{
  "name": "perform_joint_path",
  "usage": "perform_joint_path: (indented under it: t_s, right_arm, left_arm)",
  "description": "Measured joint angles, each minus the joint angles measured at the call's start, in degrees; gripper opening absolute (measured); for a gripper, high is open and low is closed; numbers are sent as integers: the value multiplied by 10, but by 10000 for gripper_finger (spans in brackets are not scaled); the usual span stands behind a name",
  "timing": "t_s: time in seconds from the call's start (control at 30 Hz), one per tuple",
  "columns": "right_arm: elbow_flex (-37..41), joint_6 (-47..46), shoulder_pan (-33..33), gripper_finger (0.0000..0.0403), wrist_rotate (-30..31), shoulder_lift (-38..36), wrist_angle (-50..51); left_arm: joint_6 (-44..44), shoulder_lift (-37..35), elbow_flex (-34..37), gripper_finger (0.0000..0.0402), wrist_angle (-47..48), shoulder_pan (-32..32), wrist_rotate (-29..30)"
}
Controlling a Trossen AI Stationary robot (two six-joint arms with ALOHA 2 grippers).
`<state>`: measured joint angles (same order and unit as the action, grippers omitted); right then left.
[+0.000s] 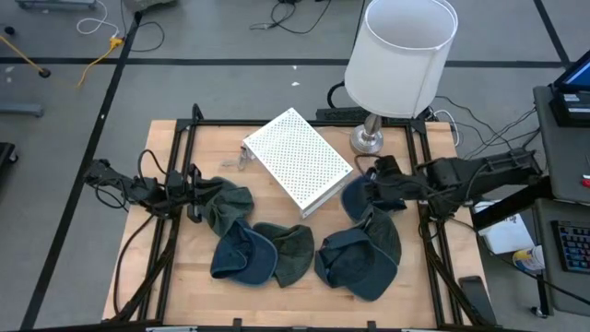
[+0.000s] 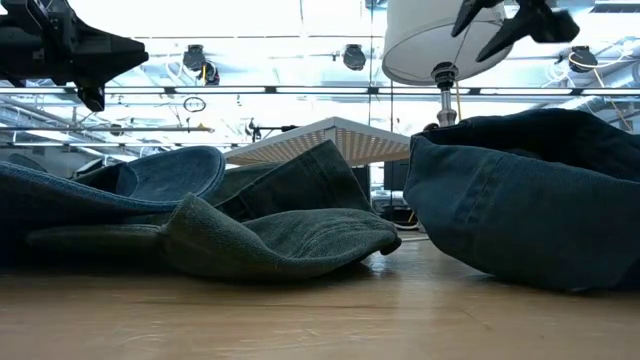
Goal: Pick & Place hat
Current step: Put the bottom right blue cap on the shelf
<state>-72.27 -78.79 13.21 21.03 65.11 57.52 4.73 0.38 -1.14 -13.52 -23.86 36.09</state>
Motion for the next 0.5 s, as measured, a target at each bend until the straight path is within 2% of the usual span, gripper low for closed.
perform_joint_path:
  t_s: [0.23,0.5]
  right_arm:
    - [-115,0,31,212,-47,72,145]
    - [-155,-30,92,212,-134,106,212]
  left_arm:
    - [0,0,0,67,0,0,0]
    - [0,0,0,67,0,0,0]
